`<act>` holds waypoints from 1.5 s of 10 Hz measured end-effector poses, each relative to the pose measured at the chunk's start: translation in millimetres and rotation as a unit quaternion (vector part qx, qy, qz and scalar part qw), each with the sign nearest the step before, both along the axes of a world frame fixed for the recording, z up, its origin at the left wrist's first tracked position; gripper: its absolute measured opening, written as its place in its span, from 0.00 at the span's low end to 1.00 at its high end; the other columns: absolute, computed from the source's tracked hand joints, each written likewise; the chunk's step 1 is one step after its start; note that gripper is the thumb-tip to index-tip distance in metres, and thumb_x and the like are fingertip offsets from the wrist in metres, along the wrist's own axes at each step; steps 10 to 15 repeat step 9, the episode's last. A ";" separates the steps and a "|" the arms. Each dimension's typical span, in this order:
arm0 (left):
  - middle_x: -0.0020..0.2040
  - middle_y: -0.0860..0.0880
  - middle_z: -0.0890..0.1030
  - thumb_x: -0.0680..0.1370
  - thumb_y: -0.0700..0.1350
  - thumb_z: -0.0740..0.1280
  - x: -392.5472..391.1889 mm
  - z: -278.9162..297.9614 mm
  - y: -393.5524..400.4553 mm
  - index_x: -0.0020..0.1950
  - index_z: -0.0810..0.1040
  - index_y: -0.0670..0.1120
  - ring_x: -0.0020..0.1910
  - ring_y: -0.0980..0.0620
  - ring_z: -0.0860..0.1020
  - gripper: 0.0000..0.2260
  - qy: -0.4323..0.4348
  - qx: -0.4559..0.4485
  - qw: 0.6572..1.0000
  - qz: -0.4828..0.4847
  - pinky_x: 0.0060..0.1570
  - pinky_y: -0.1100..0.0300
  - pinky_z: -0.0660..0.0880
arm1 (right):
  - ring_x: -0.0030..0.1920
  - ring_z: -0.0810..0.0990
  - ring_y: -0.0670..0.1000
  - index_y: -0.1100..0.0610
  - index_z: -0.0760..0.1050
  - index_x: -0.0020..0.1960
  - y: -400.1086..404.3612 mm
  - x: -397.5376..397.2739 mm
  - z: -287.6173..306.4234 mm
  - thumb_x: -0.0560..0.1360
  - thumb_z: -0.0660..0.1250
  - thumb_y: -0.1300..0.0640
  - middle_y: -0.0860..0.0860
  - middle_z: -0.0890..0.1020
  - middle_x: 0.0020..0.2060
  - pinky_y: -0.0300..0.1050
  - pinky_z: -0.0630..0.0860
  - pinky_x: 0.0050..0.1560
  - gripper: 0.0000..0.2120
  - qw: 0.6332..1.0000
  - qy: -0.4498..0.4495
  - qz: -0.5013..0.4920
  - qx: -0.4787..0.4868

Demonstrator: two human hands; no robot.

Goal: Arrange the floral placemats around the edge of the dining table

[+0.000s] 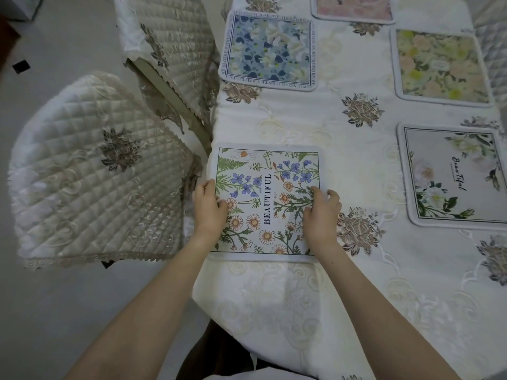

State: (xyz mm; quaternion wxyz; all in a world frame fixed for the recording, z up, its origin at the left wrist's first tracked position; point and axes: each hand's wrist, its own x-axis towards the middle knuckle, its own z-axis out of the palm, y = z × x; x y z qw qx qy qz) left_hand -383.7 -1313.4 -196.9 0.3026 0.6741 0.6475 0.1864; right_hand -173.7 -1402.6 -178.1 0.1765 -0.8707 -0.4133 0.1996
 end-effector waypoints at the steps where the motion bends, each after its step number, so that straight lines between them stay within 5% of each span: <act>1: 0.67 0.38 0.66 0.76 0.36 0.61 -2.7 0.0 -0.2 0.69 0.65 0.38 0.64 0.42 0.63 0.21 0.033 -0.007 0.999 -0.027 0.64 0.57 0.62 | 0.65 0.62 0.64 0.59 0.65 0.69 -1.8 1.5 -1.5 0.75 0.57 0.68 0.66 0.61 0.69 0.56 0.65 0.64 0.22 1.000 -0.002 0.004 -0.009; 2: 0.72 0.36 0.61 0.78 0.43 0.61 -4.3 -1.6 -4.1 0.72 0.61 0.39 0.71 0.39 0.58 0.24 0.128 0.026 0.988 -0.081 0.71 0.49 0.56 | 0.66 0.63 0.65 0.58 0.64 0.70 -3.2 4.4 -3.1 0.76 0.58 0.63 0.66 0.62 0.70 0.57 0.64 0.64 0.22 0.998 -0.042 0.035 -0.044; 4: 0.78 0.44 0.51 0.79 0.57 0.56 2.7 -15.0 -25.7 0.76 0.52 0.49 0.77 0.45 0.46 0.29 0.188 0.042 0.950 -0.244 0.74 0.51 0.43 | 0.76 0.50 0.61 0.47 0.55 0.75 -9.1 0.6 -19.4 0.77 0.55 0.45 0.56 0.55 0.77 0.62 0.50 0.74 0.27 0.977 -0.102 0.169 -0.078; 5: 0.78 0.44 0.49 0.78 0.61 0.52 2.9 -22.9 -31.4 0.77 0.49 0.50 0.77 0.46 0.44 0.30 0.205 0.040 0.945 -0.250 0.73 0.52 0.40 | 0.77 0.49 0.57 0.46 0.53 0.76 -13.4 -3.1 -29.4 0.78 0.52 0.41 0.54 0.55 0.77 0.60 0.48 0.76 0.28 0.968 -0.106 0.212 -0.079; 7: 0.77 0.44 0.53 0.78 0.61 0.56 4.9 -21.6 -26.3 0.76 0.53 0.50 0.76 0.45 0.47 0.30 0.204 0.025 0.946 -0.251 0.73 0.51 0.44 | 0.77 0.50 0.58 0.47 0.55 0.76 -12.0 -2.1 -32.4 0.77 0.54 0.41 0.54 0.57 0.77 0.60 0.50 0.75 0.29 0.969 -0.091 0.214 -0.087; 9: 0.75 0.43 0.60 0.78 0.56 0.57 16.5 8.5 -18.5 0.74 0.57 0.49 0.73 0.44 0.56 0.27 0.170 0.007 0.957 -0.235 0.70 0.49 0.58 | 0.74 0.60 0.58 0.54 0.61 0.73 -0.5 7.4 -1.5 0.79 0.56 0.45 0.57 0.65 0.73 0.59 0.62 0.71 0.26 0.980 -0.051 0.189 -0.044; 15: 0.75 0.43 0.60 0.78 0.56 0.57 16.5 8.5 -18.5 0.74 0.57 0.49 0.73 0.44 0.56 0.27 0.170 0.007 0.957 -0.235 0.70 0.49 0.58 | 0.74 0.60 0.58 0.54 0.61 0.73 -0.5 7.4 -1.5 0.79 0.56 0.45 0.57 0.65 0.73 0.59 0.62 0.71 0.26 0.980 -0.051 0.189 -0.044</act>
